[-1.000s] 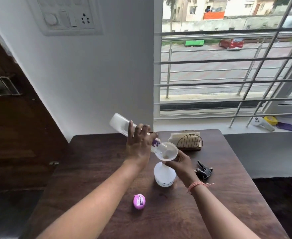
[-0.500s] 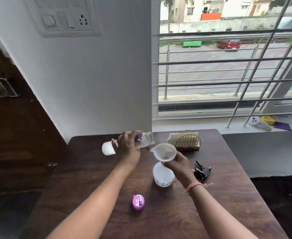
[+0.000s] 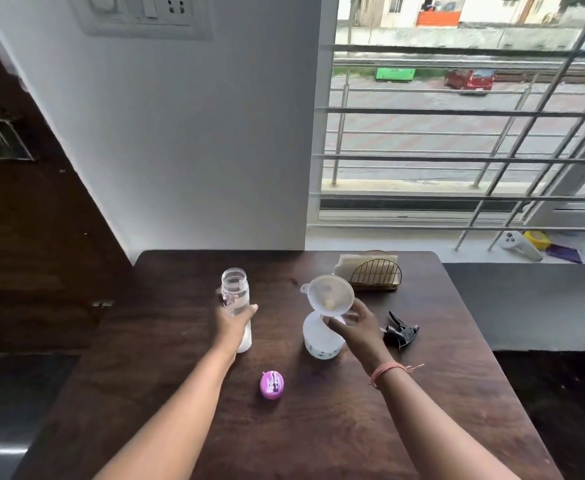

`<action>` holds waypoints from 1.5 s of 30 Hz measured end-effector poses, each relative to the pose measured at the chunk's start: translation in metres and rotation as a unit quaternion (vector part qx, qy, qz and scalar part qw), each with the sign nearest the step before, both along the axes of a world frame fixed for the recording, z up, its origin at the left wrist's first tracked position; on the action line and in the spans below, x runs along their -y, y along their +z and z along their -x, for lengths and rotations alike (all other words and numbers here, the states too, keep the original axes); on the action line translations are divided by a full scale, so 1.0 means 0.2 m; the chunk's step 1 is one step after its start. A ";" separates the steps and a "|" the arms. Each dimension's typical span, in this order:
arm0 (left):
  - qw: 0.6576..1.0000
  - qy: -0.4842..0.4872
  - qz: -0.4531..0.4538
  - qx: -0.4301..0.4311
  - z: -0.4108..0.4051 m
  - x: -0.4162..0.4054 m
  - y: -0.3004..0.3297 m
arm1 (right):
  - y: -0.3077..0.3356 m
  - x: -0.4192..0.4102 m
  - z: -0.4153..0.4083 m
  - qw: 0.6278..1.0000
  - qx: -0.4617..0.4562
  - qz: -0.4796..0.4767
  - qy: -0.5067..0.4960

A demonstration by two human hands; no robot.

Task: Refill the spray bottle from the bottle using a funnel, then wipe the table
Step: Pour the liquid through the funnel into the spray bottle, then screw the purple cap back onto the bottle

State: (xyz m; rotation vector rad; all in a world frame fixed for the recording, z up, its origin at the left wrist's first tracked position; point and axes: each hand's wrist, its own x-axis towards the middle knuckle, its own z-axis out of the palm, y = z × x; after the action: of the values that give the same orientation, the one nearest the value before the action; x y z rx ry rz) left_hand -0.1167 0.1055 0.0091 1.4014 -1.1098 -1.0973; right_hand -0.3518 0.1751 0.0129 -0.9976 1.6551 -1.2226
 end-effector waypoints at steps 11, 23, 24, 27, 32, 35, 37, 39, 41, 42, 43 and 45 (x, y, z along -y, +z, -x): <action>0.993 -0.067 -0.022 0.096 -0.06 0.12 -0.30 | -0.18 -0.15 -0.11 0.968 -0.074 -0.111 -0.215; 0.986 -0.025 0.093 0.134 0.04 -0.01 -0.18 | -0.23 -0.19 -0.51 0.907 -0.293 -0.149 0.264; 0.987 -0.025 0.085 0.134 0.03 -0.01 -0.20 | -0.24 -0.18 -0.53 0.890 -0.330 -0.134 0.284; 0.995 -0.021 0.011 0.098 -0.02 0.01 -0.24 | -0.26 -0.17 -0.55 0.829 -0.429 -0.091 0.347; 0.999 -0.007 -0.040 0.033 -0.09 0.01 -0.25 | -0.30 -0.18 -0.56 0.803 -0.480 -0.057 0.348; 0.998 -0.013 -0.049 0.024 -0.09 -0.01 -0.24 | -0.17 -0.10 -0.59 0.906 -0.362 0.000 0.219; 0.998 -0.007 -0.058 0.016 -0.08 -0.01 -0.22 | -0.01 -0.03 -0.63 0.952 -0.270 0.083 0.120; 0.999 -0.004 -0.044 0.021 -0.09 -0.03 -0.20 | 0.14 0.04 -0.67 0.965 -0.201 0.153 0.072; 0.999 -0.002 -0.027 0.033 -0.10 -0.03 -0.21 | 0.25 0.10 -0.70 0.957 -0.200 0.188 0.093; 0.999 0.000 -0.030 0.037 -0.10 -0.03 -0.21 | 0.29 0.12 -0.71 0.949 -0.221 0.194 0.118; 0.999 0.004 -0.028 0.044 -0.10 -0.03 -0.20 | 0.31 0.14 -0.72 0.939 -0.248 0.190 0.146; 0.998 0.007 -0.007 0.063 -0.09 -0.03 -0.19 | 0.32 0.18 -0.74 0.915 -0.306 0.177 0.193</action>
State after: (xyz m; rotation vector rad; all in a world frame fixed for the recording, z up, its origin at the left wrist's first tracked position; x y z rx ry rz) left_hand -0.0982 0.1119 -0.0286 1.5028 -1.1823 -1.0207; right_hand -0.2044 0.1401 0.0779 -1.9902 1.5836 -1.0072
